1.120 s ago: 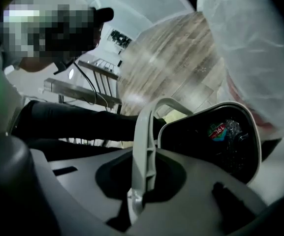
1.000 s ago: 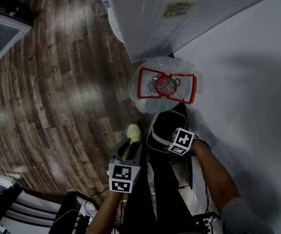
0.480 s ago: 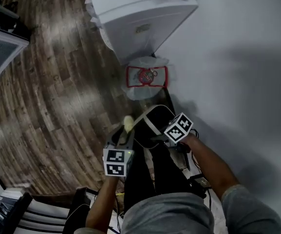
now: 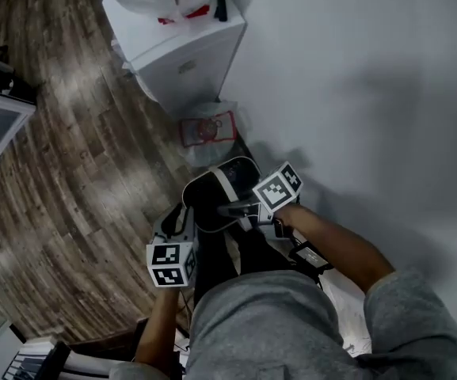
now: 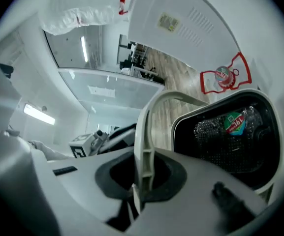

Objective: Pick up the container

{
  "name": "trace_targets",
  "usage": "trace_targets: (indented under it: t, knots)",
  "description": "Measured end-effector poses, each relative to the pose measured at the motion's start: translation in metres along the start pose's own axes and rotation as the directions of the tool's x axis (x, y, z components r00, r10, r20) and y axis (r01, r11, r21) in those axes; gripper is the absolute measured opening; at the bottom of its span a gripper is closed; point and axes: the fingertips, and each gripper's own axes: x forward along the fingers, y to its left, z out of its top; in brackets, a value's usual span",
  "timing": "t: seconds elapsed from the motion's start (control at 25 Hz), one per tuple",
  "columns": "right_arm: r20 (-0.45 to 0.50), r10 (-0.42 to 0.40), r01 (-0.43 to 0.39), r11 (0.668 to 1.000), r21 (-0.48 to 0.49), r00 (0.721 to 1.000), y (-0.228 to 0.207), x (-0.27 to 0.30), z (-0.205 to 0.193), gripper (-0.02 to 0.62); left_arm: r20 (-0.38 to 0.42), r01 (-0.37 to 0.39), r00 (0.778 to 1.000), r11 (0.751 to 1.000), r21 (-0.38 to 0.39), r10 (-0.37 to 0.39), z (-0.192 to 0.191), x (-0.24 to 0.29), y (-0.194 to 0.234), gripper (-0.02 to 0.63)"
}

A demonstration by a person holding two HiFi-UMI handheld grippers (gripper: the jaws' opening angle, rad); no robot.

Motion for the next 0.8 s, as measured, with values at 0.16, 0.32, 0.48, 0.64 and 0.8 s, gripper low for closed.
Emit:
trace_targets:
  t: [0.16, 0.32, 0.48, 0.64, 0.8]
  knots:
    - [0.139, 0.015, -0.021, 0.999, 0.041, 0.99, 0.047, -0.023, 0.025, 0.028, 0.048, 0.0, 0.999, 0.999, 0.037, -0.002, 0.037, -0.024, -0.015, 0.084]
    - [0.3, 0.03, -0.058, 0.995, 0.085, 0.954, 0.085, -0.055, 0.046, 0.028, 0.112, -0.012, 0.994, 0.997, 0.082, 0.003, 0.08, -0.053, -0.03, 0.08]
    - [0.397, 0.086, -0.123, 0.99, 0.068, 0.914, 0.122, -0.087, 0.06, 0.028, 0.177, -0.023, 0.984, 0.993, 0.112, 0.002, 0.116, -0.075, -0.051, 0.08]
    - [0.455, 0.107, -0.15, 0.987, 0.058, 0.884, 0.153, -0.108, 0.055, 0.028, 0.214, -0.011, 0.977, 0.99, 0.139, -0.019, 0.13, -0.097, -0.075, 0.08]
    - [0.485, 0.124, -0.159, 0.987, 0.031, 0.865, 0.18, -0.122, 0.049, 0.028, 0.25, -0.005, 0.968, 0.984, 0.18, -0.04, 0.148, -0.118, -0.094, 0.08]
